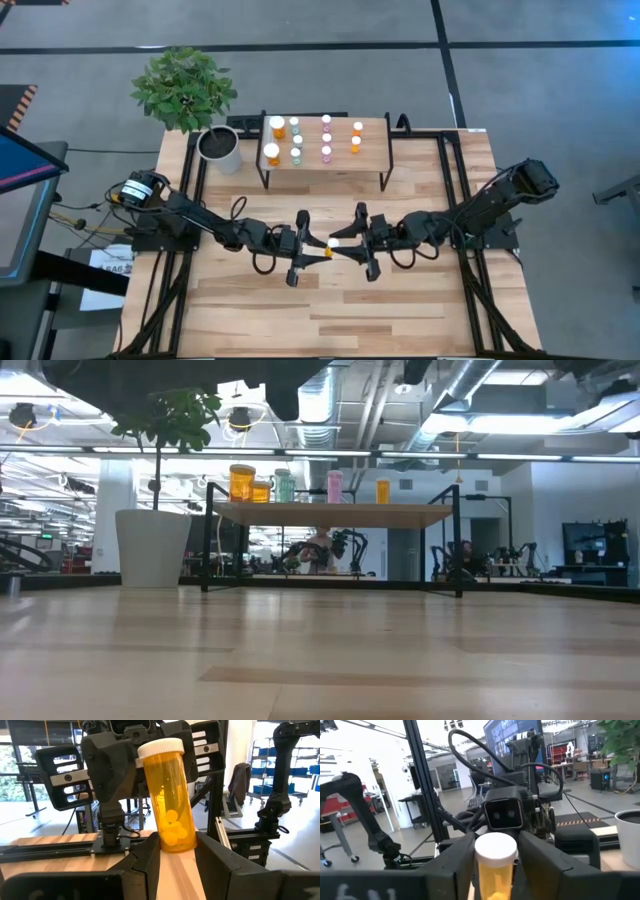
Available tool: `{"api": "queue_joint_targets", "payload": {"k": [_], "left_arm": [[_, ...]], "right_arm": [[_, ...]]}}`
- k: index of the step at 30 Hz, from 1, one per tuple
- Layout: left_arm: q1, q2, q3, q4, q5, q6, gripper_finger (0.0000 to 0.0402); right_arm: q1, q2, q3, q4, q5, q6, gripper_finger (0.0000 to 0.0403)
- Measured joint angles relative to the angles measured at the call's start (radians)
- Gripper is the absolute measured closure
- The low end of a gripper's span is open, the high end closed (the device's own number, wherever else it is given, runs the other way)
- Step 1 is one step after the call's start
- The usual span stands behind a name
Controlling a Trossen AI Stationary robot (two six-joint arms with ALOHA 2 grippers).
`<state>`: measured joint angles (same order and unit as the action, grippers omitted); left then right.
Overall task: Pick and place medicine bottles onto shelf by color
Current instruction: Put the small orange pill bottle on the shelf aligned with the other small orange pill bottles
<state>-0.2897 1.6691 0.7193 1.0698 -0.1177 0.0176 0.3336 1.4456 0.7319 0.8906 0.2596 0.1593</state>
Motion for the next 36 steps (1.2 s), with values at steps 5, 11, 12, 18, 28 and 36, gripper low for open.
{"api": "queue_joint_targets", "payload": {"k": [5, 11, 12, 18, 28, 36], "left_arm": [[0.0, 0.0, 0.0, -0.005, -0.002, 0.0, 0.0305], [-0.001, 0.0, 0.0, -0.033, -0.075, -0.004, 0.0301], [-0.001, 0.0, 0.0, -0.042, -0.091, -0.004, 0.0295], [0.0, 0.0, 0.0, -0.089, -0.165, -0.004, 0.0229], [0.004, -0.001, 0.0, -0.295, -0.457, 0.021, 0.0129], [0.035, -0.083, -0.001, -0.489, -0.497, -0.072, 0.0111]], "right_arm": [[0.0, 0.0, 0.0, -0.005, 0.0, -0.002, 0.0258], [-0.001, 0.0, -0.001, -0.019, 0.001, -0.003, 0.027], [-0.002, 0.0, -0.001, -0.022, 0.002, -0.006, 0.0269], [-0.008, 0.0, -0.002, -0.021, 0.001, -0.01, 0.0262], [-0.057, -0.048, -0.001, -0.098, 0.054, -0.068, 0.026], [-0.108, -0.095, -0.001, -0.244, 0.386, -0.144, 0.026]]}}
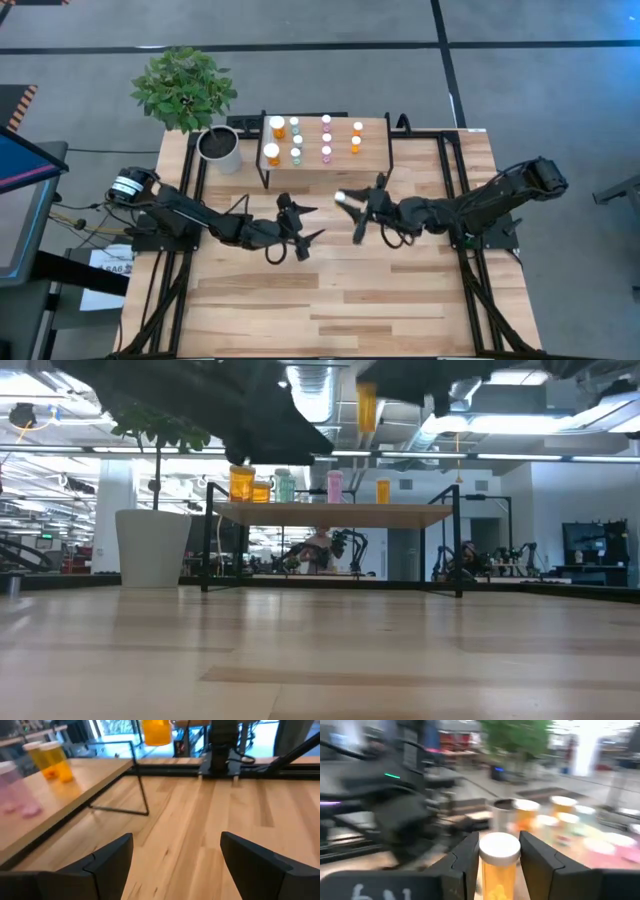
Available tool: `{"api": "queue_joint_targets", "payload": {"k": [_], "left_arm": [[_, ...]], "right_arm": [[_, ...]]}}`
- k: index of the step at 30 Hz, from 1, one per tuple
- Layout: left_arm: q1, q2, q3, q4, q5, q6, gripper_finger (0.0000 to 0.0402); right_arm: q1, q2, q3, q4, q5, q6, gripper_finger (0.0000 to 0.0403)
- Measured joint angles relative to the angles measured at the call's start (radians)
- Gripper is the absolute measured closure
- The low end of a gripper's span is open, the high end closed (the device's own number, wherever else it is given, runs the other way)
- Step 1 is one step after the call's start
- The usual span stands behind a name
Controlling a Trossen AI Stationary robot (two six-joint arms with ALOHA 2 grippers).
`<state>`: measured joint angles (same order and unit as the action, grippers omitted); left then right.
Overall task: Pick and place medicine bottles onto shelf by color
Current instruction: Put the small orange pill bottle on the shelf aligned with the other small orange pill bottles
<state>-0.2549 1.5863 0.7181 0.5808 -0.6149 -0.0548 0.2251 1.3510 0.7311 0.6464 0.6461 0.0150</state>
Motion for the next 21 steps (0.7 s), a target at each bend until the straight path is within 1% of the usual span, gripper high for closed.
{"api": "queue_joint_targets", "payload": {"k": [2, 3, 7, 11, 15, 18, 21], "left_arm": [[0.004, -0.041, 0.0, -0.058, 0.0, -0.018, 0.0111], [0.004, -0.059, 0.0, -0.077, 0.0, -0.026, 0.0111], [-0.005, -0.102, 0.0, -0.128, 0.004, -0.036, 0.0111], [-0.018, -0.11, -0.001, -0.131, 0.006, -0.036, 0.0111], [-0.021, -0.11, -0.002, -0.146, 0.007, -0.036, 0.0111], [-0.02, -0.11, -0.002, -0.143, 0.006, -0.037, 0.0111], [-0.02, -0.11, -0.002, -0.119, 0.007, -0.038, 0.0111]], "right_arm": [[-0.03, 0.0, 0.0, -0.03, 0.048, 0.009, 0.0261], [-0.047, 0.0, 0.0, -0.049, 0.056, 0.02, 0.0261], [-0.106, 0.006, -0.019, -0.072, 0.049, 0.07, 0.0257], [-0.141, -0.01, -0.092, -0.049, 0.035, 0.128, 0.0257], [-0.15, -0.023, -0.209, 0.131, 0.034, 0.15, 0.026], [-0.149, -0.025, -0.268, 0.292, 0.033, 0.12, 0.0261], [-0.16, -0.022, -0.276, 0.331, 0.035, 0.084, 0.0257]]}}
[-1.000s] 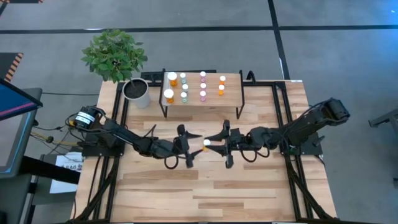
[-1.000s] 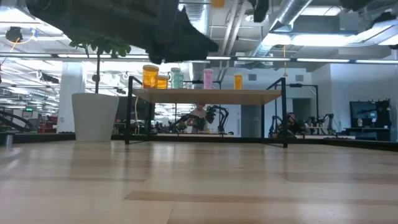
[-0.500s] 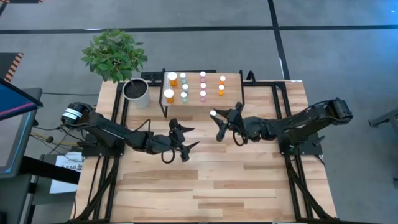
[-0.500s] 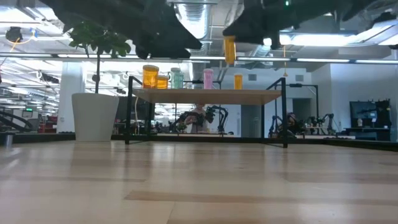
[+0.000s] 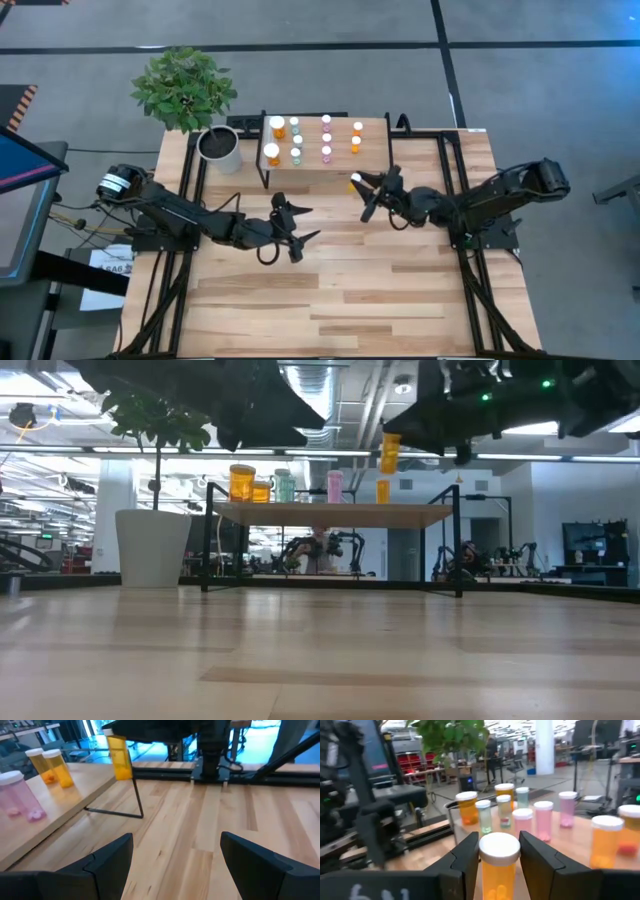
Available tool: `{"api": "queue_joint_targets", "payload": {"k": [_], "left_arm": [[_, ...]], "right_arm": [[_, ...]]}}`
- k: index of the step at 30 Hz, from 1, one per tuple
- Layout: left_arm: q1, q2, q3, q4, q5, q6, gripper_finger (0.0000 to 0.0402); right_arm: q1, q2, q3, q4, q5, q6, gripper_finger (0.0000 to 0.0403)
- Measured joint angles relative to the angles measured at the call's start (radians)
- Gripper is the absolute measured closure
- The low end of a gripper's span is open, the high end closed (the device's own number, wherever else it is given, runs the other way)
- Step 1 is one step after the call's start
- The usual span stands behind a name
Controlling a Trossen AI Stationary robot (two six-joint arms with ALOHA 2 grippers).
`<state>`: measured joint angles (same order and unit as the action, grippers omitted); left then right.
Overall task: Pick and place medicine bottles onto shelf by color
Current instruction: Put the small orange pill bottle on the shelf aligned with the other small orange pill bottles
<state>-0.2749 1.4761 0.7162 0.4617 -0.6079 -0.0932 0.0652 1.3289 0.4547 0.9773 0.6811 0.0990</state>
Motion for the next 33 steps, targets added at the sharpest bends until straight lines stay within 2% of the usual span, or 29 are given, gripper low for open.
{"api": "queue_joint_targets", "payload": {"k": [17, 24, 33], "left_arm": [[0.0, 0.0, 0.0, -0.002, 0.0, -0.024, 0.0111], [0.001, 0.0, 0.0, 0.004, 0.0, -0.024, 0.0111], [0.002, 0.001, 0.0, 0.008, 0.0, -0.024, 0.0111]], "right_arm": [[-0.187, 0.0, 0.025, -0.088, -0.002, -0.012, 0.025], [-0.225, 0.0, 0.025, -0.116, -0.063, 0.028, 0.0251], [-0.246, 0.0, 0.025, -0.139, -0.082, 0.043, 0.0247]]}}
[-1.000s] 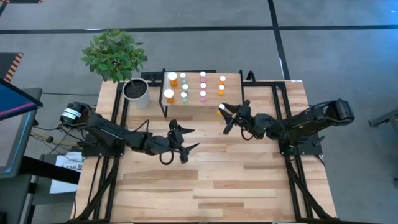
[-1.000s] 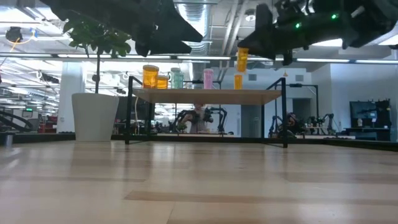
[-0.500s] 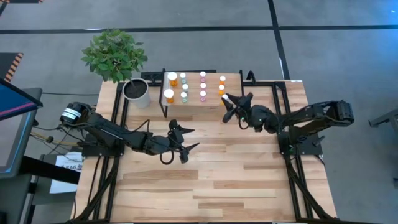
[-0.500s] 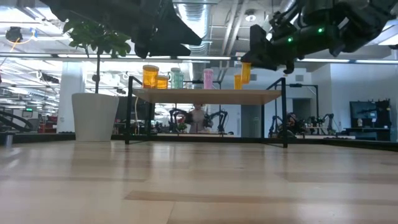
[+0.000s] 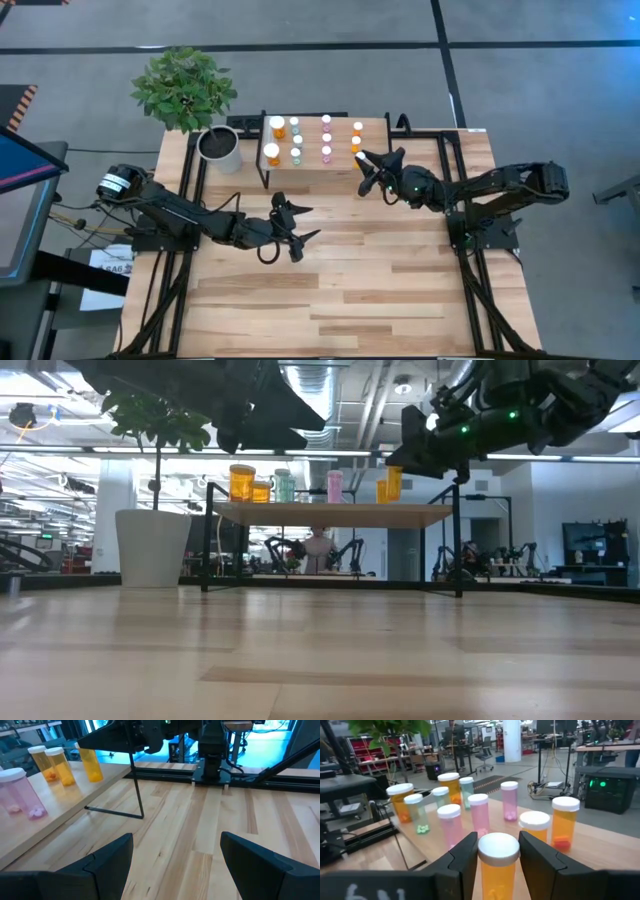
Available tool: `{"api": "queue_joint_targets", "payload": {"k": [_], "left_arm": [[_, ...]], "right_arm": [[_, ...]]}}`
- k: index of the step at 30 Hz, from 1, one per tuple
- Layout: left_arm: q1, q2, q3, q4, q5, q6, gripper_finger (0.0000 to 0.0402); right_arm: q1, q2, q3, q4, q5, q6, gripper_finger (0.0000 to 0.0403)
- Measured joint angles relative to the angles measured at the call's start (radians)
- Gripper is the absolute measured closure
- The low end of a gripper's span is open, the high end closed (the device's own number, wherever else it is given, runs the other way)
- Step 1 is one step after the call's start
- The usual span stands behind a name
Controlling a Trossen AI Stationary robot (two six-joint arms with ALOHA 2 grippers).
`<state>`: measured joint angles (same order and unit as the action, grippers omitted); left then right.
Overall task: Pick and place medicine bottles onto shelf by color
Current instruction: Put the small orange pill bottle on the shelf aligned with the other small orange pill bottles
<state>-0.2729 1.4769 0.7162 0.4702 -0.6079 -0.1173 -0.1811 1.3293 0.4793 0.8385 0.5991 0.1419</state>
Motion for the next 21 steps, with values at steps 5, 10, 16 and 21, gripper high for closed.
{"api": "queue_joint_targets", "payload": {"k": [5, 10, 16, 21], "left_arm": [[0.002, 0.0, 0.0, 0.006, 0.0, -0.001, 0.0111], [0.002, 0.0, 0.0, 0.019, 0.0, -0.001, 0.0111], [0.002, 0.0, 0.0, 0.019, -0.001, 0.0, 0.0111], [0.002, 0.0, 0.0, 0.018, 0.0, 0.0, 0.0111]], "right_arm": [[-0.017, 0.0, 0.0, 0.004, -0.003, 0.013, 0.025], [-0.03, 0.0, 0.001, -0.001, -0.029, 0.015, 0.0247], [-0.031, 0.001, 0.041, -0.031, -0.042, 0.026, 0.025], [-0.03, 0.001, 0.105, -0.042, -0.081, 0.019, 0.0252]]}}
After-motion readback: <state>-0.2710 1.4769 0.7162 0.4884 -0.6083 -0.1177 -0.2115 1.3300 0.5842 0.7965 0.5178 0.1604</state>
